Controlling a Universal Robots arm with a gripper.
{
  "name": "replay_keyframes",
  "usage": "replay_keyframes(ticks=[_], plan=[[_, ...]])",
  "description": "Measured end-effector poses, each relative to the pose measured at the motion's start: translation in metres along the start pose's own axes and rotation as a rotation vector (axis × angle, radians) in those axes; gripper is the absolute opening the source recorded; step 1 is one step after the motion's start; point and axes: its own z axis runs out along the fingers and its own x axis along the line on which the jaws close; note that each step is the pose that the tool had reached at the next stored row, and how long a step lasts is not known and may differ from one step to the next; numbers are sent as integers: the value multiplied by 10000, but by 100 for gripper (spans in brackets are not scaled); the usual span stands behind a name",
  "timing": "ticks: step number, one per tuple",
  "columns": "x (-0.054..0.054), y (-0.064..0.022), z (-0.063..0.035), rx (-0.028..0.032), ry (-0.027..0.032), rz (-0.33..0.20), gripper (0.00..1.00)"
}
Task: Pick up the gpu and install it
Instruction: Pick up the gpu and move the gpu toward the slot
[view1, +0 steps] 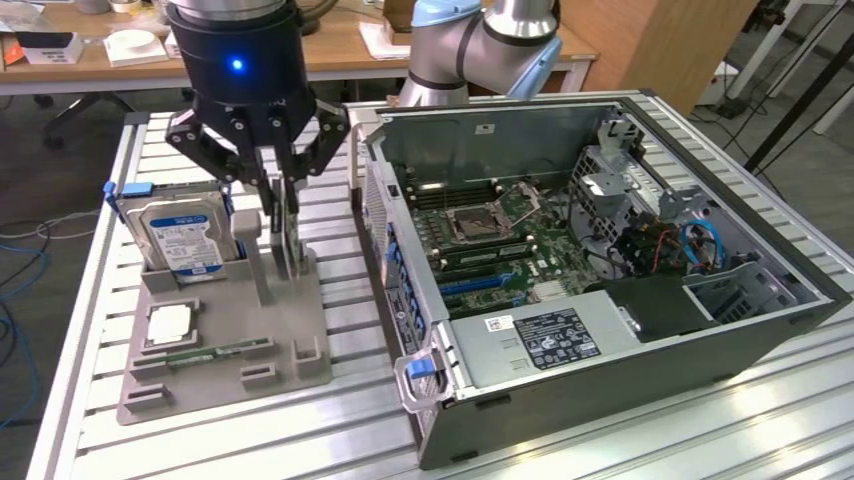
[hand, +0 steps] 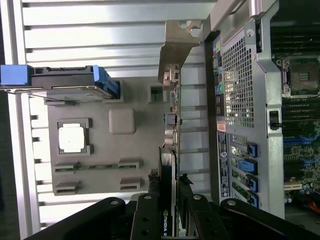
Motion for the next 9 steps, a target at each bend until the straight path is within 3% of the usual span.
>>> replay_keyframes(ticks=[9], plan=[[-4, 4, -103, -1, 0, -13, 26]])
